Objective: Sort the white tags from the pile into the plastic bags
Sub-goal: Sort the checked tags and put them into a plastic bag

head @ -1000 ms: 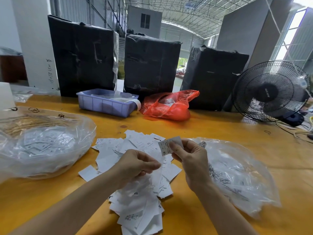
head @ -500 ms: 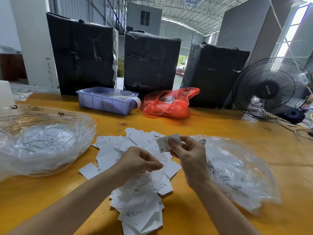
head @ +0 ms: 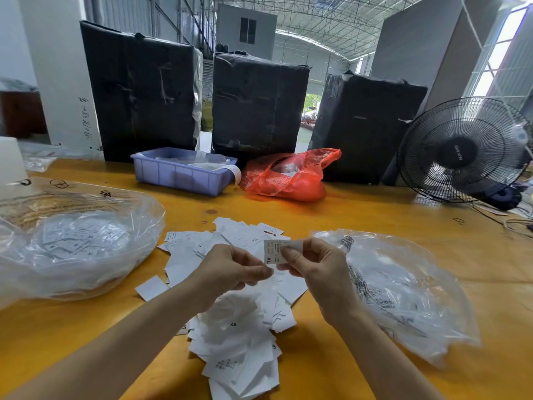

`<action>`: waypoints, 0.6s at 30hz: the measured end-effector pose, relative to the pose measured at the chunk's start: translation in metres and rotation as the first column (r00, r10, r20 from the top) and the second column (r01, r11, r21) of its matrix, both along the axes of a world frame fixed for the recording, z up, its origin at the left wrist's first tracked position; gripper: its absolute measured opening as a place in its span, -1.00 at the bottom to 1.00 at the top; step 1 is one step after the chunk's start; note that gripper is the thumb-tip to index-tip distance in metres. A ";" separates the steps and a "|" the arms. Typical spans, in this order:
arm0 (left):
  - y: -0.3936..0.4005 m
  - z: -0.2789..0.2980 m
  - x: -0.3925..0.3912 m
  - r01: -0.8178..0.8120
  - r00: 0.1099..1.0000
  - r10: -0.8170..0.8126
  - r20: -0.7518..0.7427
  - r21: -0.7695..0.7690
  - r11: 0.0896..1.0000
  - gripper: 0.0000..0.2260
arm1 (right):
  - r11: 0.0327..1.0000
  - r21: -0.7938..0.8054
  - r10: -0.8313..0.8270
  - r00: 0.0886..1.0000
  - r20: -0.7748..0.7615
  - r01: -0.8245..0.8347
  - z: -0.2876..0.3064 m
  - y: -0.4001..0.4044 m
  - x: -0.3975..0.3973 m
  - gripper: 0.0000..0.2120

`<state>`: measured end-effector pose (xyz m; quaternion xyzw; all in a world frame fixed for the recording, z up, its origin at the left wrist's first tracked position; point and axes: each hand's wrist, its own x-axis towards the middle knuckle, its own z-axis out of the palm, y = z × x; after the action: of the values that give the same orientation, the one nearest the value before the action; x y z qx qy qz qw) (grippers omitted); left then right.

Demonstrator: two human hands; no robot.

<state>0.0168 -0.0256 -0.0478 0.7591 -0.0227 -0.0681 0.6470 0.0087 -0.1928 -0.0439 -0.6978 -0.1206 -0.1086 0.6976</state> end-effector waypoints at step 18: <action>-0.002 0.002 -0.001 -0.033 0.998 0.040 0.045 -0.154 0.987 -0.81 | 0.956 -0.273 0.067 0.984 -0.162 -0.110 0.000 -0.011 0.005 -0.93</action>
<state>0.0155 -0.0274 -0.0456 0.7087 -0.0294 -0.0361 0.7039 0.0134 -0.2037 -0.0440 -0.7898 -0.1126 -0.0057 0.6030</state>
